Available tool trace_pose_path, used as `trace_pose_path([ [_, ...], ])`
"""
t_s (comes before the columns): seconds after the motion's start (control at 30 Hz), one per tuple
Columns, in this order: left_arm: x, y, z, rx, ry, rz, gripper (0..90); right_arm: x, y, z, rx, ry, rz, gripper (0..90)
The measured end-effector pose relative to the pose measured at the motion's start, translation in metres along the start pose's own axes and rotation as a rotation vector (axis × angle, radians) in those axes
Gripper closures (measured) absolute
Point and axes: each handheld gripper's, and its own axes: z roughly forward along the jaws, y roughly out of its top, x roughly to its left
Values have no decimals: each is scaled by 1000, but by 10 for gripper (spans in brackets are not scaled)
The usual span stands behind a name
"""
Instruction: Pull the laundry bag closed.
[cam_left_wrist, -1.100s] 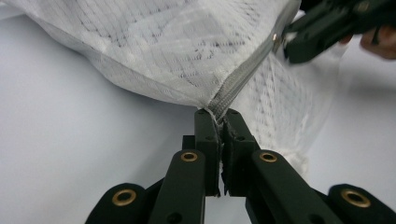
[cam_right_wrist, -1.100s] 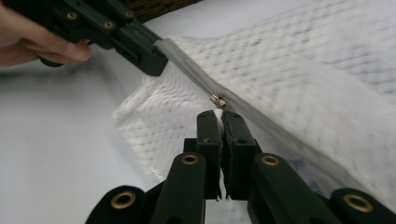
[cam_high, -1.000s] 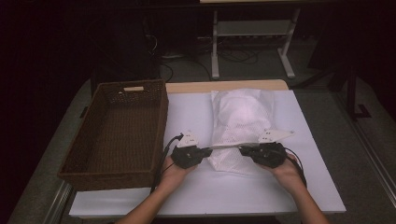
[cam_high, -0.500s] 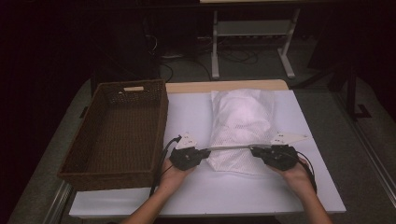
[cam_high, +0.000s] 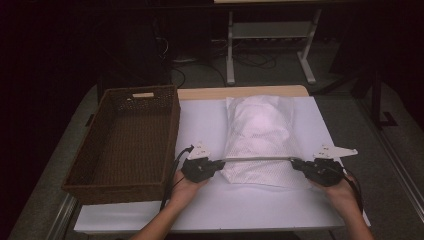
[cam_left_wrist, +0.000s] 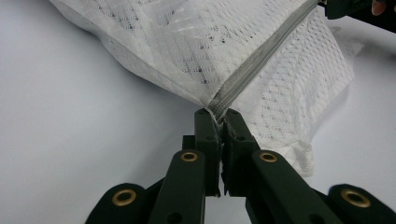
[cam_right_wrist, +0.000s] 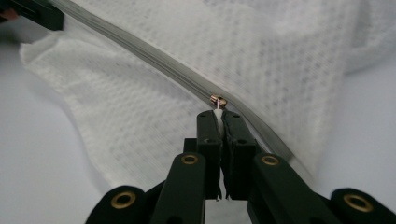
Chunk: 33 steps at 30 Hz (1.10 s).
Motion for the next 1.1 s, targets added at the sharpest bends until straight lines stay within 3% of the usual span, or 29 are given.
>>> trace_pose_path([
  [0.33,1,0,-1,1,-4,-1,867,-31,-16,-15,3,-90,72,864],
  [0.63,1,0,-1,2,5,6,862,-34,-17,-16,2,-82,75,863],
  [0.73,1,0,-2,-4,4,11,811,-34,-17,-14,1,-71,72,840],
  [0.9,-2,2,-5,-17,21,44,427,-28,-17,-14,-33,-43,89,429],
  [1.0,-3,4,-6,-12,9,44,225,-23,-18,-11,-64,-33,85,222],
  [1.1,-6,4,-10,-13,5,44,127,-14,-19,-11,-68,-63,59,135],
])
